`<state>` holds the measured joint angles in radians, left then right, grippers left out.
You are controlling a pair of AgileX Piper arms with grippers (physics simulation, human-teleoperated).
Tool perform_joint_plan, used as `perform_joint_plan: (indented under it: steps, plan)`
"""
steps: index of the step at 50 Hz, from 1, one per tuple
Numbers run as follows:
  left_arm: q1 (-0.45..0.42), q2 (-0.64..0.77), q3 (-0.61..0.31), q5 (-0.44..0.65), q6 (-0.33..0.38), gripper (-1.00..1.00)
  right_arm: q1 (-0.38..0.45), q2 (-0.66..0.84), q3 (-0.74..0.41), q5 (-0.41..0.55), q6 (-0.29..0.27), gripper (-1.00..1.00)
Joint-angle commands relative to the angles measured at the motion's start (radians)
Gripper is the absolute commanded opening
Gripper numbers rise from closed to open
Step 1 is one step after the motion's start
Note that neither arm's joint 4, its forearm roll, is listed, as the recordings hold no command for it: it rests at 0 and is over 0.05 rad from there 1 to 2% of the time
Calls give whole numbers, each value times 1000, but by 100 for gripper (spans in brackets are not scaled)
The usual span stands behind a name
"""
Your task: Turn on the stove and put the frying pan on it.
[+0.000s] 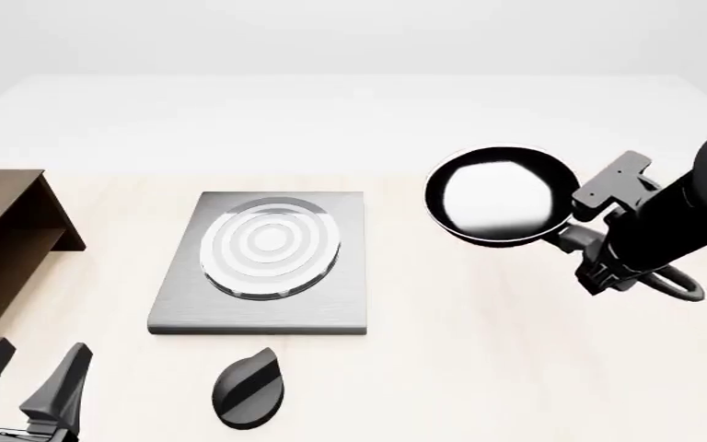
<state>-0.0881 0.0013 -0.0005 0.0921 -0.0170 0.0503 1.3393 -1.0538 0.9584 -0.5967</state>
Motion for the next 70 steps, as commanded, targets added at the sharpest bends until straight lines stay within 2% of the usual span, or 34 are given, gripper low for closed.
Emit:
perform_joint_plan:
  steps: [1,2,4,6,17,18,32,33,41,49,50,52,56,70]
  plan:
    - [0,0,0,0,-1,100,124,37,-50,-24,30,-100]
    - [0,0,0,-1,-3,100,176,46,-96,-16,72,-100]
    - [1,0,0,-1,-4,100,190,53,-109,-12,79,-100]
    - [1,0,0,-1,-5,100,176,72,-105,-22,54,-100]
    - [1,0,0,0,-4,100,251,148,-164,-40,60,-100]
    - [0,0,0,-1,-3,100,271,161,-182,-39,76,-100]
    - [0,-1,0,0,-3,100,378,277,-266,-83,124,-100]
    - [0,-1,0,0,-3,100,393,282,-279,-80,140,-100]
    - [0,-1,0,1,-5,100,430,327,-350,-62,162,-100]
    - [0,0,0,1,-8,100,480,369,-403,-53,207,-100]
    - [0,0,0,1,-8,100,511,375,-422,-52,249,-100]
    - [-1,0,0,1,-8,100,494,391,-417,-62,227,-100]
    - [-1,1,0,1,-9,100,523,412,-430,-72,259,-100]
    - [-1,5,0,-2,-10,100,567,468,-471,-95,307,-100]
